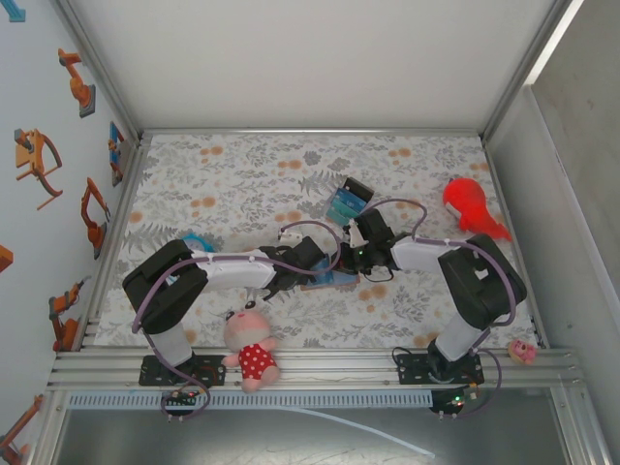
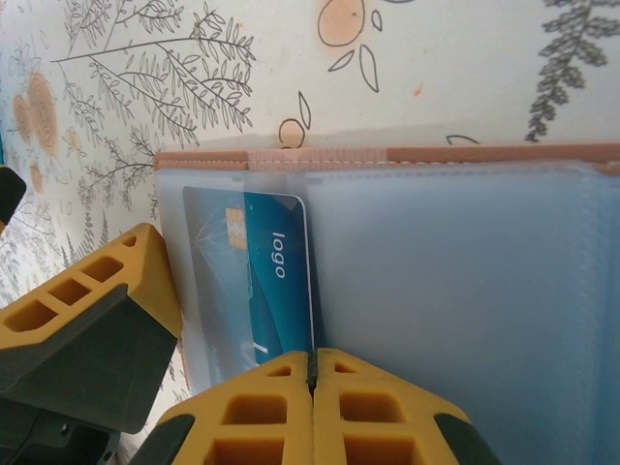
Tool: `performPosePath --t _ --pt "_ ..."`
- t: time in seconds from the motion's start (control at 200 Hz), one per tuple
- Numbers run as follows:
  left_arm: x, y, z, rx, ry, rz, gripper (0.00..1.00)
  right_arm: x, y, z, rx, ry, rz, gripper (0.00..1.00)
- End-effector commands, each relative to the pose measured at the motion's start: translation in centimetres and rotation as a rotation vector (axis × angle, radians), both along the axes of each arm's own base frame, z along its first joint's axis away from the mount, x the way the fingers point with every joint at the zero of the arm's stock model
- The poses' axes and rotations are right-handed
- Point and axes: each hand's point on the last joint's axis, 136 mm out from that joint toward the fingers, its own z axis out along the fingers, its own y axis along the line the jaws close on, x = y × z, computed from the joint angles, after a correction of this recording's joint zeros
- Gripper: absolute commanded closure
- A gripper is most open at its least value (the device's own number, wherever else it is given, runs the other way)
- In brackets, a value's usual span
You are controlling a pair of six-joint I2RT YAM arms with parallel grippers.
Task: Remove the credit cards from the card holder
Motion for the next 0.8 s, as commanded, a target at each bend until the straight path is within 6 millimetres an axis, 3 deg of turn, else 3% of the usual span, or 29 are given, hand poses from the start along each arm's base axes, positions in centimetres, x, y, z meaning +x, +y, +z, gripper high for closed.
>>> performPosePath --t 0.0,0.26,0.451,0.661,0.796 --pt "-0.3 0.3 0.3 0.023 0.014 -0.017 0.03 0.6 -0.6 1.0 -0.024 -0.038 -0.004 1.00" --pt "0.3 -0.8 2.7 -0.006 -0.028 -0.051 0.03 0.6 -0.4 1.1 -0.008 -0.028 -0.017 1.00" --pt "1.0 -2.8 4.9 -0.086 -0.072 -0.099 0.03 0.6 -0.3 1.0 -0.005 -0.021 -0.019 1.00" --pt "1.6 -4.8 3.5 -0.069 -0.046 -0.152 0.03 0.7 -0.2 0.7 0.002 -0.011 -0.025 1.00" --pt "1.5 -5.0 2.2 -0.055 -0.016 -0.155 0.03 0.6 -0.1 0.6 0.013 -0.002 -0.031 1.00"
